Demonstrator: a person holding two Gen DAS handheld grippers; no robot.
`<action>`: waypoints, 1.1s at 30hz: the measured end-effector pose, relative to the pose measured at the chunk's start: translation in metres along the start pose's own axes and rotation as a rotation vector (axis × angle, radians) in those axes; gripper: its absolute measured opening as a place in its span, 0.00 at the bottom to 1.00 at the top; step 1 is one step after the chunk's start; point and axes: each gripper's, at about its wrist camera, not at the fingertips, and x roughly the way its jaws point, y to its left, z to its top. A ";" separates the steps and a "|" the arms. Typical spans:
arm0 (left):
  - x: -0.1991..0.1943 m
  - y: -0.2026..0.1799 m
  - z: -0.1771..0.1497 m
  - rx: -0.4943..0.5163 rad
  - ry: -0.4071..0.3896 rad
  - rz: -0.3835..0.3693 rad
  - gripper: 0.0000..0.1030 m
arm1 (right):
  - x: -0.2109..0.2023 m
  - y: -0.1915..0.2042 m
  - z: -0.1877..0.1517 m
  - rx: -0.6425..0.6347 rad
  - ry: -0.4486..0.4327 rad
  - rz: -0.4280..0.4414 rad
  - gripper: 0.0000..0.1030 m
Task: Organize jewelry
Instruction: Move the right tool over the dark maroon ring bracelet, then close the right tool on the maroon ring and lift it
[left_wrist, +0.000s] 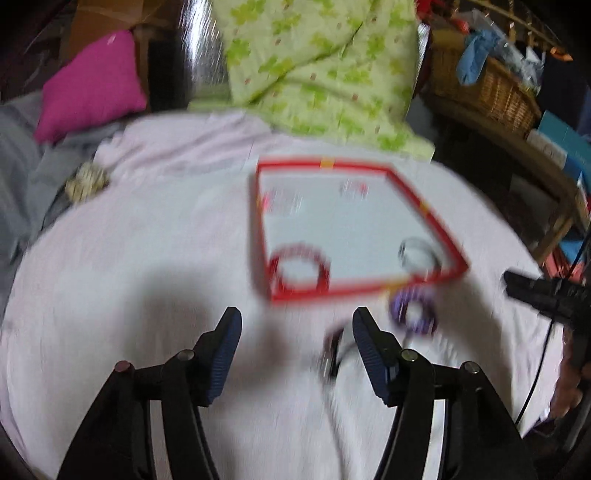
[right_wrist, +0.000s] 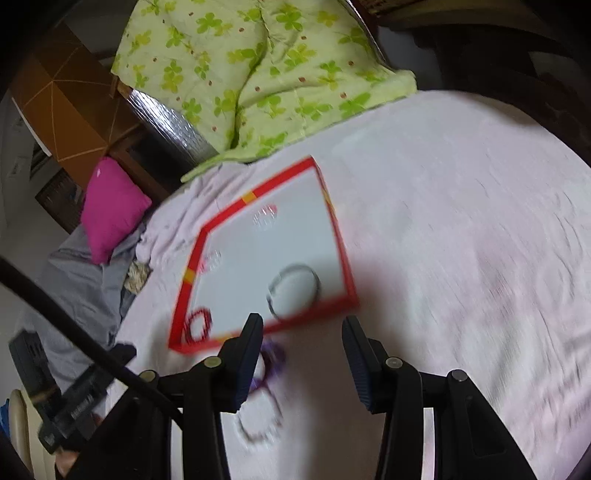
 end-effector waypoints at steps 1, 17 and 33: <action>0.001 0.003 -0.010 -0.009 0.030 0.006 0.61 | -0.004 -0.005 -0.008 0.009 0.015 0.008 0.47; 0.022 -0.005 -0.023 0.066 0.088 -0.071 0.61 | 0.032 -0.002 -0.026 0.071 0.155 0.095 0.47; 0.033 -0.021 -0.029 0.127 0.125 -0.134 0.57 | 0.092 0.040 -0.034 0.021 0.222 0.030 0.17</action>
